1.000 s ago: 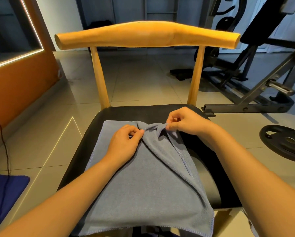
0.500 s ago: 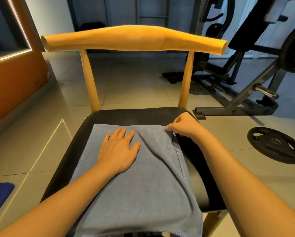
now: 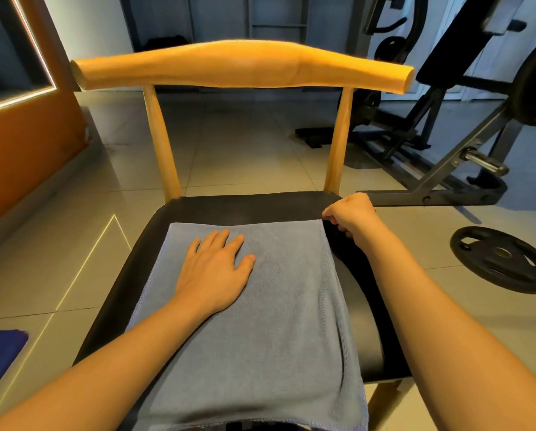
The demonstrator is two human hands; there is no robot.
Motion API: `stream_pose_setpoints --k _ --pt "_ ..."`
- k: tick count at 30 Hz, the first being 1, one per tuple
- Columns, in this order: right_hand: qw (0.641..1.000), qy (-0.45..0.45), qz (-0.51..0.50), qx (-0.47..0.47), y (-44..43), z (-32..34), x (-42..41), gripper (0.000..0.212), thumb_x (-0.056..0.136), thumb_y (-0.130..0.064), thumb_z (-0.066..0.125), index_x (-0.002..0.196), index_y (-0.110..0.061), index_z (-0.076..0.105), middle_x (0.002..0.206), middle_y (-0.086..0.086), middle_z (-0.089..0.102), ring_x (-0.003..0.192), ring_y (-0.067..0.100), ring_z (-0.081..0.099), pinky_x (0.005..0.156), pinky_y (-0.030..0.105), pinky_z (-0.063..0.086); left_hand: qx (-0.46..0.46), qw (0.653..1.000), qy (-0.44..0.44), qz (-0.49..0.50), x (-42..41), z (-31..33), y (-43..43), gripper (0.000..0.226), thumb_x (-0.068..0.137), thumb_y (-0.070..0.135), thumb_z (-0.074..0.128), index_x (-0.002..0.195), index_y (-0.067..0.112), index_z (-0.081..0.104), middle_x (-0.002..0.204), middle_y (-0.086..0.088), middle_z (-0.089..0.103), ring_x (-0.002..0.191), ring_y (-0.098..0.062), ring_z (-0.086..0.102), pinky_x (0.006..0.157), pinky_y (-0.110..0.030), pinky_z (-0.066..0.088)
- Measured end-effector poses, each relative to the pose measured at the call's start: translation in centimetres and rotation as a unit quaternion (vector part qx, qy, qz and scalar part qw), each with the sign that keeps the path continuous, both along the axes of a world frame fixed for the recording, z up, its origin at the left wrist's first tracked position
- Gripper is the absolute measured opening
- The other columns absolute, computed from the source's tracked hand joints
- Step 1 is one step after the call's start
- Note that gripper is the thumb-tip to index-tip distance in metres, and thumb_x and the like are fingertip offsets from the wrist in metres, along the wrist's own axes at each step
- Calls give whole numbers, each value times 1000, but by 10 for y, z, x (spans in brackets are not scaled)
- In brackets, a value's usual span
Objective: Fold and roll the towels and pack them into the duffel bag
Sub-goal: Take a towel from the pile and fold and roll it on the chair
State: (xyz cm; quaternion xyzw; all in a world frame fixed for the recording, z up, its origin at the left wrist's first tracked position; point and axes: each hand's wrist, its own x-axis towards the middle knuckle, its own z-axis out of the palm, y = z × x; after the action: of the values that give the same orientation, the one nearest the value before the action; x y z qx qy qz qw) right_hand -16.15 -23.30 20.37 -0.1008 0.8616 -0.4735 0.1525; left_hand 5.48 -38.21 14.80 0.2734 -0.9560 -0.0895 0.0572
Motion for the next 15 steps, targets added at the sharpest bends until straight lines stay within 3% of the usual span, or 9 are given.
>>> stream_pose_setpoints --k 4,6,12,15 --pt "989 22 116 93 5 8 6 24 89 -27 76 83 -8 63 70 6 57 55 15 48 45 24 35 1 1000 -2 -2 0 1 1 64 103 62 24 160 32 25 168 0 19 156 -19 13 127 -45 6" --pt "978 37 150 138 6 9 9 23 88 -23 77 80 -6 63 68 6 57 55 15 49 46 24 36 5 1000 -4 -3 0 1 0 64 103 62 24 160 32 25 168 0 19 156 -19 13 127 -45 6" --pt "993 40 95 54 7 -1 9 15 93 -18 72 87 -6 66 82 12 65 63 16 56 52 24 44 22 1000 3 -7 -3 2 -4 65 102 63 30 158 31 31 166 -1 25 154 -21 19 126 -46 12" --pt "990 38 116 74 9 -2 7 20 92 -22 73 95 -2 70 87 13 70 65 17 59 51 25 44 23 1000 -4 3 -4 10 -26 66 99 64 38 153 27 39 160 -5 37 146 -25 33 120 -46 27"
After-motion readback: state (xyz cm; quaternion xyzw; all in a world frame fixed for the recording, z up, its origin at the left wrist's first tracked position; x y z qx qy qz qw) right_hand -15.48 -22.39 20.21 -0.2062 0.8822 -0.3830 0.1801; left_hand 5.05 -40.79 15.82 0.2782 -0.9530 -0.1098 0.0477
